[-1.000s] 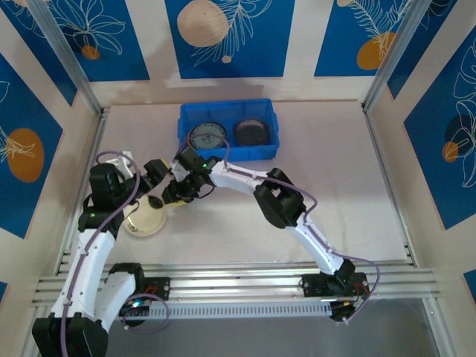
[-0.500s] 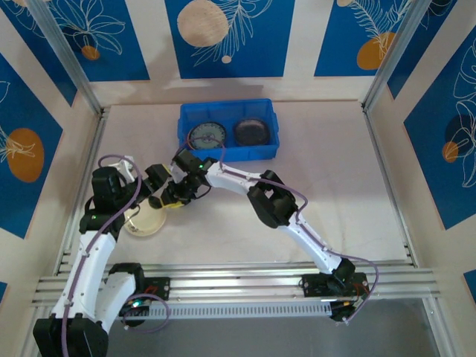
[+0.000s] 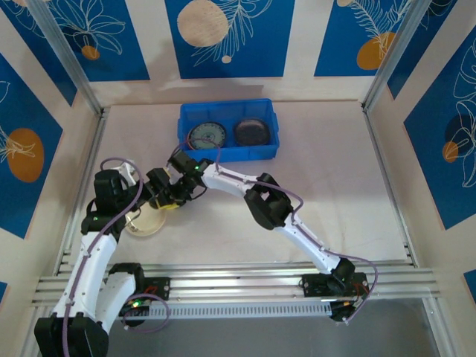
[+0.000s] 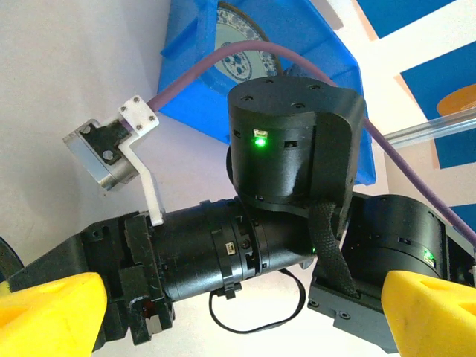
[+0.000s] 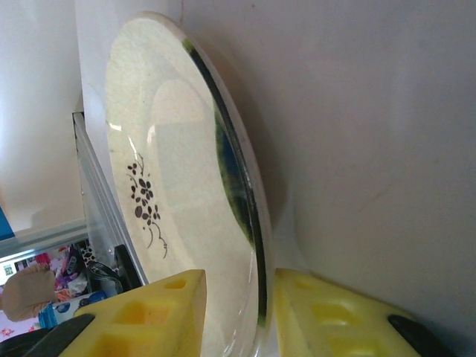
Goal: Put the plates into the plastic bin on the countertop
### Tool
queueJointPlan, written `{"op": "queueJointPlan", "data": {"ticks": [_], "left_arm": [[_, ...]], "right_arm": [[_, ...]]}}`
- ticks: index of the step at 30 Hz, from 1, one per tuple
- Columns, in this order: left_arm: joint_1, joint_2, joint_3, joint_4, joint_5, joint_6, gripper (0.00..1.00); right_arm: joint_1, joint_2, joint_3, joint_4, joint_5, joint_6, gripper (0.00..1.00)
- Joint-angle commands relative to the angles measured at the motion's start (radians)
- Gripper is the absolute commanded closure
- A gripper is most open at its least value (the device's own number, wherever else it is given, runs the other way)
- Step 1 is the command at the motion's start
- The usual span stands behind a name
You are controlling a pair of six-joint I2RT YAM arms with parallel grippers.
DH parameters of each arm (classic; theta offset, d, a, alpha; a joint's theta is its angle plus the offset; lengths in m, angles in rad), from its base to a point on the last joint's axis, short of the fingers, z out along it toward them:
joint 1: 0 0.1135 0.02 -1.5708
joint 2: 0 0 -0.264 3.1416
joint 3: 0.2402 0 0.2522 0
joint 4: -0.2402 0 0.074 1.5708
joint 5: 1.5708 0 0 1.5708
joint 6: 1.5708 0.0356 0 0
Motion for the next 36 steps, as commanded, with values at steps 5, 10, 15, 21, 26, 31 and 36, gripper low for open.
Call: {"op": "queueJointPlan", "data": {"ticks": [5,10,15,21,26,31,36], "left_arm": [[0.018,0.013,-0.022,0.018,-0.006,0.021,0.05],[0.018,0.027,-0.027,0.035,-0.002,0.024,0.05],[0.019,0.045,-0.016,0.035,-0.001,0.048,0.05],[0.015,0.087,0.027,0.010,0.006,0.101,0.06],[0.005,0.143,0.027,0.058,0.028,0.100,0.06],[-0.048,0.236,0.033,0.140,0.033,0.087,0.08],[-0.145,0.337,0.033,0.265,0.024,0.074,0.11]], "right_arm": [[0.018,0.066,0.059,-0.066,-0.030,0.010,0.81],[0.015,0.058,0.043,-0.069,-0.026,0.004,0.94],[0.003,-0.027,-0.056,-0.036,-0.003,-0.014,1.00],[-0.070,-0.304,-0.424,0.075,0.052,-0.027,1.00],[-0.164,-0.576,-0.774,0.138,0.103,-0.041,1.00],[-0.290,-0.793,-1.036,0.165,0.113,-0.044,1.00],[-0.399,-0.906,-1.131,0.151,0.101,-0.050,1.00]]}}
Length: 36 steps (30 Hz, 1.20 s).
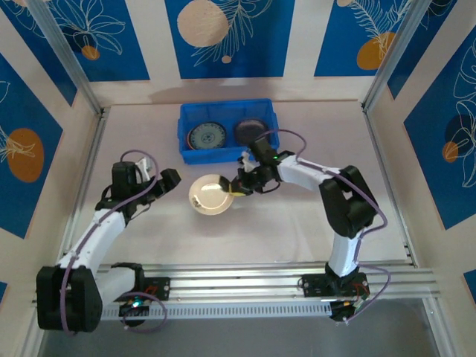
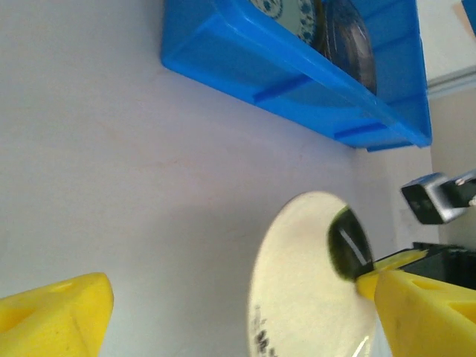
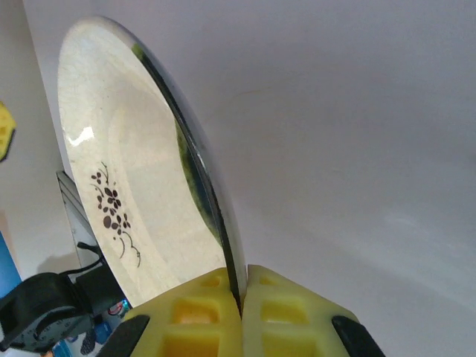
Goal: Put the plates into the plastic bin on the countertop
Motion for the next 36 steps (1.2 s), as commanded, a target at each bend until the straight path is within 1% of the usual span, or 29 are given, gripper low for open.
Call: {"op": "queueJointPlan", "data": {"ticks": [1,4,7,10,12,19,25,27,28,31,32,35,36], "left_arm": [[-0.064,0.054,0.027,0.137,0.014,-0.006,0.12],[-0.119,0.118,0.032,0.207,0.022,-0.012,0.15],[-0.147,0.182,0.046,0.239,0.031,-0.029,0.20],[-0.153,0.226,0.052,0.273,0.050,-0.046,0.27],[-0.155,0.240,0.051,0.282,0.052,-0.050,0.35],[-0.154,0.267,0.065,0.283,0.065,-0.044,0.49],[-0.155,0.302,0.080,0.316,0.099,-0.055,0.71],[-0.155,0.317,0.086,0.337,0.128,-0.069,0.86],[-0.155,0.324,0.089,0.345,0.140,-0.075,1.00],[-0.155,0.335,0.086,0.382,0.174,-0.095,1.00],[-0.155,0.336,0.084,0.394,0.187,-0.103,1.00],[-0.155,0.344,0.085,0.433,0.233,-0.125,1.00],[-0.155,0.347,0.085,0.442,0.246,-0.134,1.00]], "right_arm": [[-0.037,-0.056,-0.030,0.007,-0.026,-0.024,1.00],[-0.064,-0.065,-0.021,0.008,-0.036,-0.025,1.00],[-0.066,-0.054,0.003,0.012,-0.041,-0.024,1.00],[-0.061,-0.037,0.029,0.007,-0.050,-0.024,1.00],[-0.059,-0.029,0.043,0.005,-0.052,-0.022,1.00],[-0.049,-0.018,0.092,-0.012,-0.059,-0.025,1.00],[-0.030,-0.006,0.129,-0.024,-0.053,-0.028,1.00],[-0.023,0.002,0.142,-0.029,-0.050,-0.031,1.00],[-0.020,0.006,0.149,-0.032,-0.050,-0.032,1.00],[-0.017,0.017,0.161,-0.033,-0.045,-0.030,1.00],[-0.016,0.021,0.165,-0.033,-0.038,-0.029,0.97],[-0.019,0.035,0.180,-0.036,-0.015,-0.027,0.84],[-0.020,0.041,0.185,-0.038,-0.008,-0.028,0.83]]}}
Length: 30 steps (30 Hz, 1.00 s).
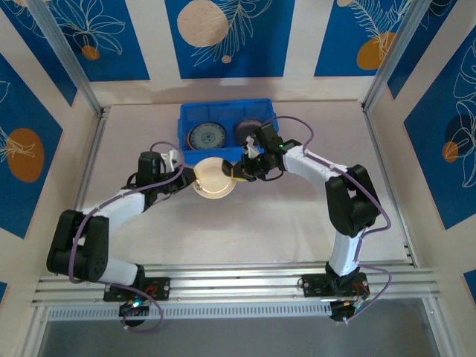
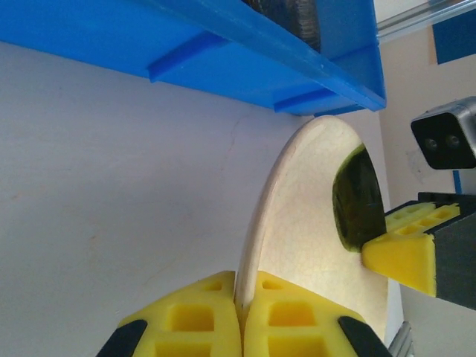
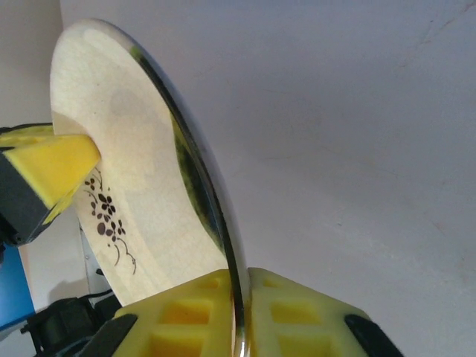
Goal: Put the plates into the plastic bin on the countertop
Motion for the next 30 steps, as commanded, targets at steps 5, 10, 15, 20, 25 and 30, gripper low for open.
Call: {"op": "queueJointPlan", "data": {"ticks": [5,10,15,20,25,30], "left_arm": [[-0.011,0.015,0.036,0.092,0.137,-0.047,1.00],[-0.009,0.002,0.049,0.008,0.095,0.003,1.00],[-0.002,-0.048,0.042,-0.065,0.017,0.049,0.25],[0.007,-0.124,0.041,-0.118,-0.028,0.095,0.02],[0.009,-0.192,0.026,-0.126,-0.022,0.120,0.00],[0.009,-0.232,0.024,-0.172,-0.045,0.146,0.00]], "right_arm": [[0.016,0.040,0.067,0.017,-0.016,0.001,0.90],[0.008,0.032,0.088,0.015,0.014,-0.001,1.00],[-0.009,0.050,0.208,-0.072,0.091,-0.038,1.00],[-0.023,0.107,0.403,-0.194,0.205,-0.099,1.00],[-0.039,0.219,0.628,-0.271,0.277,-0.126,1.00],[-0.050,0.351,0.830,-0.318,0.264,-0.111,1.00]]}}
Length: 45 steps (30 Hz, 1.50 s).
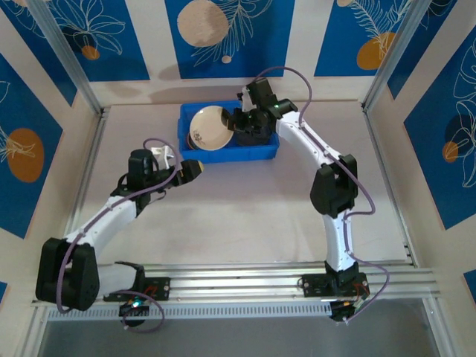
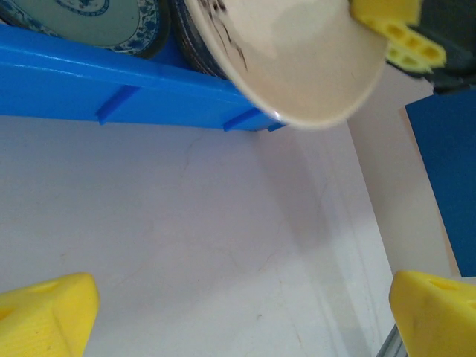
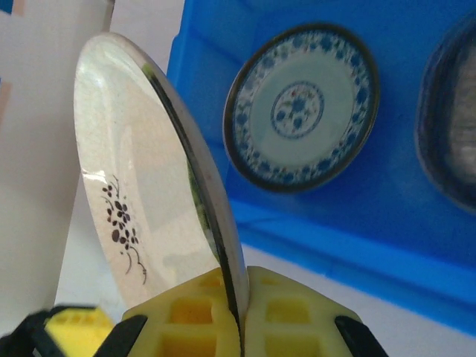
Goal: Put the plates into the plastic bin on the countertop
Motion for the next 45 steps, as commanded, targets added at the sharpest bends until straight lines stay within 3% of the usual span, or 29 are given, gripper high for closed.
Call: {"op": "queueJointPlan", "data": {"ticks": [1,13,36,39,45], "left_arm": [[0.006,-0.032,0.005,-0.052,-0.028,0.045,0.00],[0.009,-0.046,0.000,-0.073,-0.055,0.068,0.00],[0.014,-0.011,-0.032,-0.059,-0.040,0.026,0.00],[0.014,-0.009,-0.032,-0.059,-0.043,0.024,0.00],[0.014,-0.015,-0.036,-0.066,-0.051,0.023,0.00]], "right_arm": [[-0.006,0.079,0.114,-0.073,0.003,-0.004,1.00],[-0.037,0.357,0.425,-0.088,-0.078,0.105,1.00],[-0.028,0.556,0.541,-0.004,-0.083,0.245,0.98],[-0.024,0.569,0.564,-0.017,-0.079,0.244,0.95],[-0.014,0.572,0.570,-0.018,-0.067,0.242,0.77]]}}
